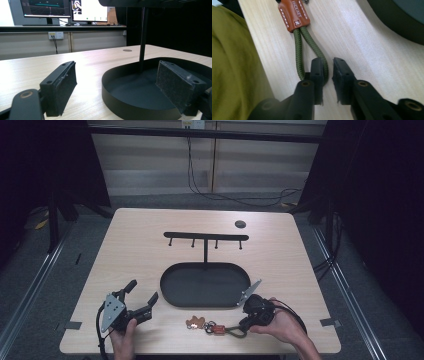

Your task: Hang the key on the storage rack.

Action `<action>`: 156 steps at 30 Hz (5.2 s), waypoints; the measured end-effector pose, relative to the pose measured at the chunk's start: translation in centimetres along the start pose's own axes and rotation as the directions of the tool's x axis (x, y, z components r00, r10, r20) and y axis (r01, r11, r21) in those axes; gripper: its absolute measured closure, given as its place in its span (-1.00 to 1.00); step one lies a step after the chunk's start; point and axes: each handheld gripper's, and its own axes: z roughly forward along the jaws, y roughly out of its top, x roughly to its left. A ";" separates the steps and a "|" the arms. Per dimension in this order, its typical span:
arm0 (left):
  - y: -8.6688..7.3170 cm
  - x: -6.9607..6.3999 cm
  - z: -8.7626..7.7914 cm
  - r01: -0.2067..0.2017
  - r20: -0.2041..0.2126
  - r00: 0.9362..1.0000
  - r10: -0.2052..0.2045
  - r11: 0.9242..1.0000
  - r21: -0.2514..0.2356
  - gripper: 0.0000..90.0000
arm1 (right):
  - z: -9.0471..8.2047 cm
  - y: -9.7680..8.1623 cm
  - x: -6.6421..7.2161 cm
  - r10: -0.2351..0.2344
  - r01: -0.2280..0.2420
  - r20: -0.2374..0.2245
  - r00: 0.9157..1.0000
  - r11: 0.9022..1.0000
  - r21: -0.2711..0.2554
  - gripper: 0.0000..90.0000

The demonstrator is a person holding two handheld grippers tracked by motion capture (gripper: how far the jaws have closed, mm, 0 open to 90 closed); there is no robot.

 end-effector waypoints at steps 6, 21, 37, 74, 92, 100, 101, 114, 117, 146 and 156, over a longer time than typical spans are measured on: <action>0.0 0.0 0.0 -0.001 -0.002 1.000 0.001 1.000 -0.005 -0.64 | 0.1 0.7 0.2 -0.016 0.015 0.019 1.000 0.999 0.044 0.83; 0.0 0.0 -0.1 -0.001 0.006 1.000 0.001 1.000 -0.014 -0.64 | 0.4 2.3 0.0 0.012 -0.014 0.010 1.000 0.992 0.127 0.91; -0.1 0.0 -0.2 -0.008 0.008 1.000 0.008 1.000 -0.012 -0.64 | -2.4 7.0 0.0 -0.057 0.050 0.025 0.998 0.972 0.228 0.92; -0.1 0.0 -0.2 -0.004 0.019 1.000 0.004 1.000 -0.016 -0.64 | -10.2 14.5 3.1 -0.191 0.179 0.034 0.981 0.959 0.220 0.93; -0.1 0.0 -0.1 -0.002 0.023 1.000 0.003 1.000 -0.017 -0.65 | -13.7 17.5 2.8 -0.206 0.191 0.056 0.977 0.961 0.202 0.93; -0.1 0.0 -0.1 -0.002 0.023 1.000 0.003 1.000 -0.016 -0.65 | -14.2 19.2 2.7 -0.230 0.206 0.100 0.968 0.957 0.203 0.93; -0.1 0.0 -0.1 -0.001 0.023 1.000 0.002 1.000 -0.017 -0.65 | -14.3 19.5 2.7 -0.231 0.208 0.099 0.968 0.958 0.200 0.93; 0.0 0.0 -0.2 -0.003 0.023 1.000 0.003 1.000 -0.014 -0.65 | -14.6 22.6 1.3 -0.218 0.190 0.126 0.968 0.960 0.204 0.93; -0.1 0.0 -0.1 -0.002 0.021 1.000 0.002 1.000 -0.020 -0.65 | -14.7 23.0 0.6 -0.206 0.179 0.122 0.971 0.962 0.204 0.93; -0.1 0.1 -0.2 -0.011 0.024 1.000 0.011 1.000 -0.015 -0.65 | -14.0 23.7 -4.3 -0.133 0.101 0.183 0.974 0.980 0.172 0.92; -0.1 0.1 -0.2 -0.009 0.026 1.000 0.009 1.000 -0.017 -0.65 | -14.2 23.7 -5.2 -0.106 0.079 0.186 0.977 0.986 0.147 0.92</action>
